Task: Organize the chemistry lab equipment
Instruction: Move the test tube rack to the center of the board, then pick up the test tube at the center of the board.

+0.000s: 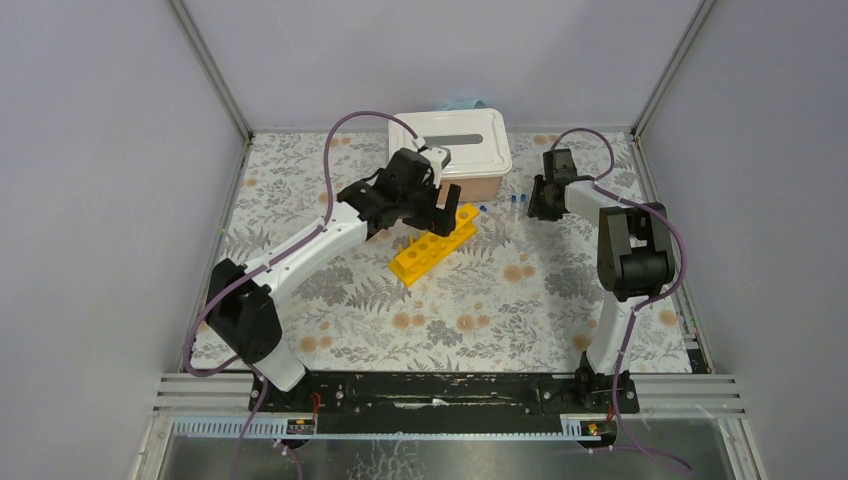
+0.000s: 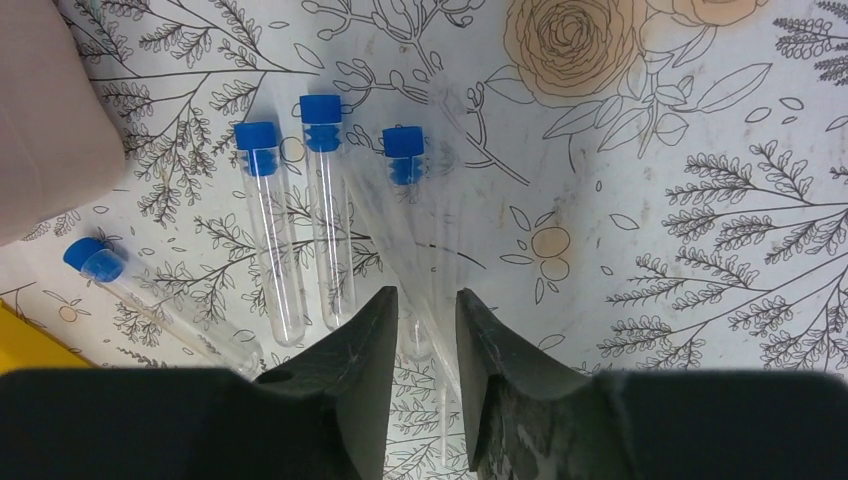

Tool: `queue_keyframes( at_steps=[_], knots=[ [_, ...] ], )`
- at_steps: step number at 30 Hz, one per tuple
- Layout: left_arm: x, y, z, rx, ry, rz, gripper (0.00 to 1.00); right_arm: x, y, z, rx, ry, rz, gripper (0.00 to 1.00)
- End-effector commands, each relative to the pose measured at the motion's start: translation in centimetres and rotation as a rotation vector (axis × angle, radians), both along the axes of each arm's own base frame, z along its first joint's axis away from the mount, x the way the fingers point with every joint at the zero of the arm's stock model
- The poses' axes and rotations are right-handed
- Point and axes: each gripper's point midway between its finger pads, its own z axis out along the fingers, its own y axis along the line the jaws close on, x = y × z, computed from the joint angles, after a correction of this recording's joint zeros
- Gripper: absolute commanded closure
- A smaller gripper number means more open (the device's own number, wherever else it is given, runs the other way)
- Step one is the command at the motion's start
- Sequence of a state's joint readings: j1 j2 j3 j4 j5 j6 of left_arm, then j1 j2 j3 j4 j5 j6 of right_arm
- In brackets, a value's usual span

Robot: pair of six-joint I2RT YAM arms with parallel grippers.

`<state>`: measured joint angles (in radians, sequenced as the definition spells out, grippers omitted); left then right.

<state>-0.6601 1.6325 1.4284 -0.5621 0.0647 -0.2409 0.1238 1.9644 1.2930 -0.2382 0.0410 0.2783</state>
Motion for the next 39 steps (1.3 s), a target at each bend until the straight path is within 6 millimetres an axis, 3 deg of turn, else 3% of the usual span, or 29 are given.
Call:
queue_keyframes(
  at_steps=[1,8,14,25,32,39],
  knots=[
    [1.2,0.3,1.7,-0.044,-0.065,0.067,0.01,1.6,0.3,1.4,-0.010,-0.063,0.009,0.67],
    [1.2,0.6,1.8,-0.039,-0.072,0.076,0.01,1.5,0.5,1.4,-0.006,-0.065,0.010,0.71],
    [1.1,0.7,1.6,-0.037,-0.067,0.078,0.01,1.3,0.7,1.2,-0.001,-0.058,0.017,0.82],
    [1.3,1.5,1.7,-0.015,-0.086,0.108,0.01,1.2,0.9,1.1,-0.008,-0.051,0.027,0.88],
    [1.6,1.7,2.3,-0.035,-0.083,0.127,0.01,0.9,1.1,2.8,-0.023,-0.079,0.039,0.89],
    [1.9,1.1,4.6,-0.163,-0.053,0.139,0.01,-0.5,2.9,6.5,-0.025,-0.135,0.087,0.90]
  ],
)
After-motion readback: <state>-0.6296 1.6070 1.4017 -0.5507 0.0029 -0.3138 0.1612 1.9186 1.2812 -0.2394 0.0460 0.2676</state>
